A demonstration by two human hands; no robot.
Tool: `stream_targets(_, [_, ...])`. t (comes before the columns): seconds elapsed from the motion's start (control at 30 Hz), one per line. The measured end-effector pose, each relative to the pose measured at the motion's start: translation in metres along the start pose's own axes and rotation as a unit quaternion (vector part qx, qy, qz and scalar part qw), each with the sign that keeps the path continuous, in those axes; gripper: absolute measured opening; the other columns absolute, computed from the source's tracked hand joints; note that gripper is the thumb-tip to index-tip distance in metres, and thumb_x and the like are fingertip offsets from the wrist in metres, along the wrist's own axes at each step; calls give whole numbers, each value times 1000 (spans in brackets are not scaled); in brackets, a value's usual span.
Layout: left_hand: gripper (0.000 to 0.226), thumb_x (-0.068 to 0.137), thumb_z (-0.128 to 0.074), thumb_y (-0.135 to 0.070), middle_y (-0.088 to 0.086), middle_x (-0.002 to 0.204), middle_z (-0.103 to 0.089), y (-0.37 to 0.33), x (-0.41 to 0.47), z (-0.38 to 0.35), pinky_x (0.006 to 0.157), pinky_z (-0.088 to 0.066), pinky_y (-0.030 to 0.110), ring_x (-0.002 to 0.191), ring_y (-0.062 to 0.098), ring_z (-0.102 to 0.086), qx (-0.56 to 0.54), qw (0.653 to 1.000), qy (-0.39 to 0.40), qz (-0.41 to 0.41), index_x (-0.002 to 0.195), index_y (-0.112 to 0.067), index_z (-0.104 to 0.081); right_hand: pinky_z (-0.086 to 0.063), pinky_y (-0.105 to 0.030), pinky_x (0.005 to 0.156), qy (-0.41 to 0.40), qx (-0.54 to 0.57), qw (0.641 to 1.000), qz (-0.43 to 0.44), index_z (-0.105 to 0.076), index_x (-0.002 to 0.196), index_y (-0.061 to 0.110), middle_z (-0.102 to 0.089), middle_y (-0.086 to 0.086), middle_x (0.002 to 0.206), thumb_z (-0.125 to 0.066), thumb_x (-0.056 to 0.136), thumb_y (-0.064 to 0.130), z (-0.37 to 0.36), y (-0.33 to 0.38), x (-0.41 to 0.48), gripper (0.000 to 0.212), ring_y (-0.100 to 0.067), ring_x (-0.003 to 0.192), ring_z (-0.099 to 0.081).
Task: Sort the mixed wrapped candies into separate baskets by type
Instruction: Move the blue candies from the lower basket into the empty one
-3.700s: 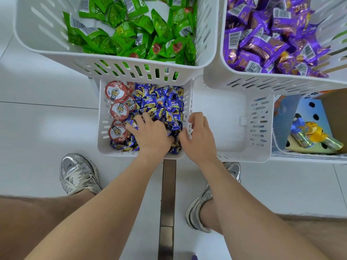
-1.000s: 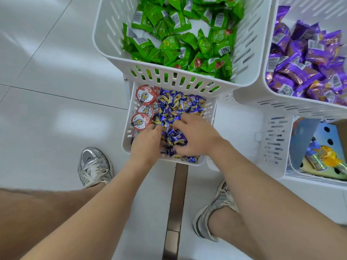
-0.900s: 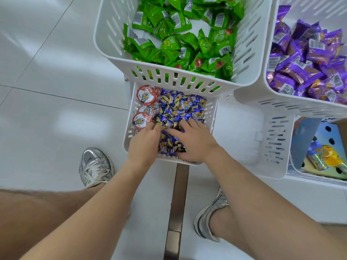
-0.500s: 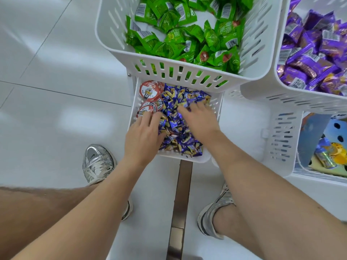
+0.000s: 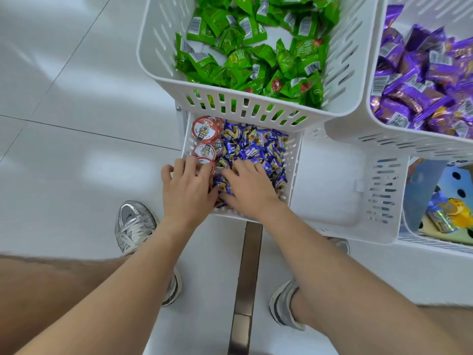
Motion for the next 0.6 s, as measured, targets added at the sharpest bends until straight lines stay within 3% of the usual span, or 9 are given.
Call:
stream_targets(0.1, [54,76,-63,-43,4,125,-52,2,-2,0,97,-33,48,109,30,-48,2,1000,19,3,125,-22,-57,-36,-42,97,-30,46,993,-104,-73,107,21,-59,-1,110,-64,94,55,-3,-10,2,37,-25,110,-48])
stream_targets(0.23, [70,73,-63,-35,2,138,-46,1,-7,-4,102,-29,52,121,29,-45,19,999,45,18,140,-23,-47,-26,-37,90,39,3,999,-21,-79,100,26,-61,8,99,-69,92,52,-12,-20,1,28,-20,106,-43])
stream_targets(0.4, [72,75,-60,-4,1,135,-49,6,-3,-7,101,-26,51,121,28,-46,51,997,41,37,142,-21,-43,-35,-38,83,-85,120,982,-115,-80,76,24,-64,13,83,-75,85,29,-5,-37,-11,12,-19,95,-44])
stream_targets(0.5, [56,76,-61,0,-2,129,-56,7,-5,-7,99,-28,49,119,27,-46,14,999,23,32,127,-19,-46,-36,-35,83,-167,191,954,-160,-69,68,18,-60,9,80,-66,82,19,9,-45,-20,14,-23,92,-47])
stream_targets(0.6, [28,87,-58,-25,-4,135,-56,6,-12,-4,97,-31,48,119,26,-46,-9,999,-12,35,114,-19,-54,-39,-35,79,-215,236,931,-179,-59,75,15,-57,4,77,-58,88,18,26,-48,-22,14,-23,85,-49])
Point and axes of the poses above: each hand's wrist, its own x-axis towards the middle knuckle, its own z-axis out of the back of the hand, y = z × x, the point moved 5 cm from there along x, towards the middle knuckle
